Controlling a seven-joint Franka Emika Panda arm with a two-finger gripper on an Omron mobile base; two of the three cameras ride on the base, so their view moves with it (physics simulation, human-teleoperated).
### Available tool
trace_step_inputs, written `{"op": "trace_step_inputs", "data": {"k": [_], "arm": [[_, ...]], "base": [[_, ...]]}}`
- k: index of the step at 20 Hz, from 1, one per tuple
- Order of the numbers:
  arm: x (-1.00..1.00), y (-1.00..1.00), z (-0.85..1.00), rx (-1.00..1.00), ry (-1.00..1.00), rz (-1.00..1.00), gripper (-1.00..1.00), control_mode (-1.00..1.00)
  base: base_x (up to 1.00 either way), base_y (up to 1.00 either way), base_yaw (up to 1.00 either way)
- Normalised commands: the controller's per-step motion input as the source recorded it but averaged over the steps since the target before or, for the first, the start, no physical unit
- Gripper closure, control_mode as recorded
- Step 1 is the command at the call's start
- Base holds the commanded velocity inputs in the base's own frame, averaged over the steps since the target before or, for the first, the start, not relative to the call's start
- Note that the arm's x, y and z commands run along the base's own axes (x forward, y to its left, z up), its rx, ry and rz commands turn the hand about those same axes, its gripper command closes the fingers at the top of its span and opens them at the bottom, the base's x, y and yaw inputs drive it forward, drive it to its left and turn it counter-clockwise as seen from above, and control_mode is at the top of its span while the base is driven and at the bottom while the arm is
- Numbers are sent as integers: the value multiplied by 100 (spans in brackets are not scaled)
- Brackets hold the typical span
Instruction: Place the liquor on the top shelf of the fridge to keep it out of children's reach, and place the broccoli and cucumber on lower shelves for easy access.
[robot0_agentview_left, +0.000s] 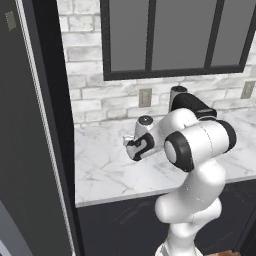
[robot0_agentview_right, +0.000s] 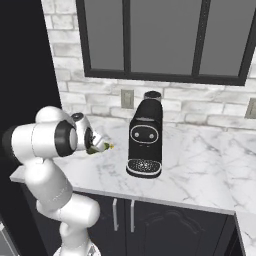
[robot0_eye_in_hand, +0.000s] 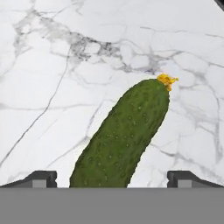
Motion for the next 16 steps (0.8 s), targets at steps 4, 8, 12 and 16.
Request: {"op": "trace_step_inputs", "data": {"k": [4,8,12,16], "arm": [[19,0,-34,0,0,-2,-100,-100],[17,2,-35,0,0,-2,100,-100],[13,6,-38,0,1,-2,100,-100],[1,1,-34,0,1,-1,100,-100]], "base": [[0,0,0],[0,0,0],[0,0,0],[0,0,0]]}}
